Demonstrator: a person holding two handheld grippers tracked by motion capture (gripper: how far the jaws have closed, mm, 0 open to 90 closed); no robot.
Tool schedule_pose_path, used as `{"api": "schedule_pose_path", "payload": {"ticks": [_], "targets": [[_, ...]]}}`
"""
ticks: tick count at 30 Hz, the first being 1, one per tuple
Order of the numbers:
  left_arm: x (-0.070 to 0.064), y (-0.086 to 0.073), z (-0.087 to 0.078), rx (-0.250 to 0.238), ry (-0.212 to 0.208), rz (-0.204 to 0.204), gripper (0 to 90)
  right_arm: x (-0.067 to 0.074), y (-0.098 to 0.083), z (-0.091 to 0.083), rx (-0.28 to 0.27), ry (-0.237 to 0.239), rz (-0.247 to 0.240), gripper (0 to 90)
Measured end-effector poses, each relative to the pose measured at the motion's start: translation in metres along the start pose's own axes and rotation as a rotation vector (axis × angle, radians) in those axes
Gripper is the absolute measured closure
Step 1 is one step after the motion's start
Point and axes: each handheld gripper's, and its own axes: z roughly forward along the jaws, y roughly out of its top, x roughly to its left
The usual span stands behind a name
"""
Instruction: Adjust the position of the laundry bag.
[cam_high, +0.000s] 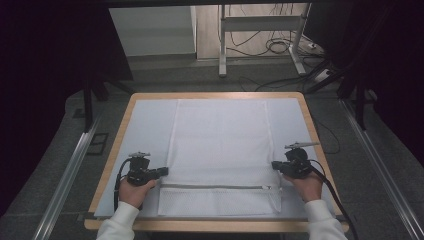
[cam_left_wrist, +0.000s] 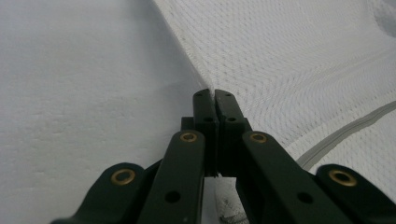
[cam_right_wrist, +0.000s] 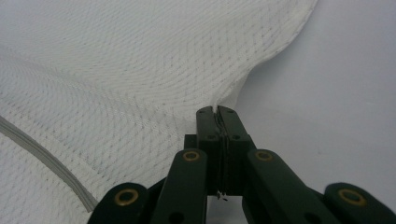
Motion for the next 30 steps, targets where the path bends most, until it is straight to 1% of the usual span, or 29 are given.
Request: {"api": "schedule_pose_path", "payload": {"ticks": [3, 5, 16, 19, 26, 28, 30], "targets": [[0.001, 0.0, -0.001, 0.0, 0.008, 0.001, 89.5, 0.002, 0.0, 0.001, 0.002, 0.001, -0.004, 87.7], [0.003, -0.001, -0.002, -0.003, 0.016, -0.002, 89.5, 0.005, 0.001, 0.003, 0.0, 0.01, -0.006, 87.6], [0.011, -0.003, -0.009, -0.01, 0.023, -0.015, 89.5, 0.013, 0.002, 0.009, 0.002, 0.016, -0.02, 87.7], [0.013, -0.004, -0.009, -0.01, 0.026, -0.017, 89.4, 0.014, 0.002, 0.01, 0.003, 0.024, -0.017, 87.6], [0.014, -0.004, -0.007, -0.003, 0.023, -0.016, 88.9, 0.013, 0.002, 0.013, 0.01, 0.02, -0.021, 87.4], [0.013, -0.005, -0.007, -0.001, 0.03, -0.009, 87.9, 0.013, 0.002, 0.013, 0.014, 0.021, -0.022, 87.3], [0.012, -0.005, -0.008, -0.011, 0.053, 0.006, 83.0, 0.012, 0.002, 0.013, 0.016, 0.019, -0.024, 86.8]]}}
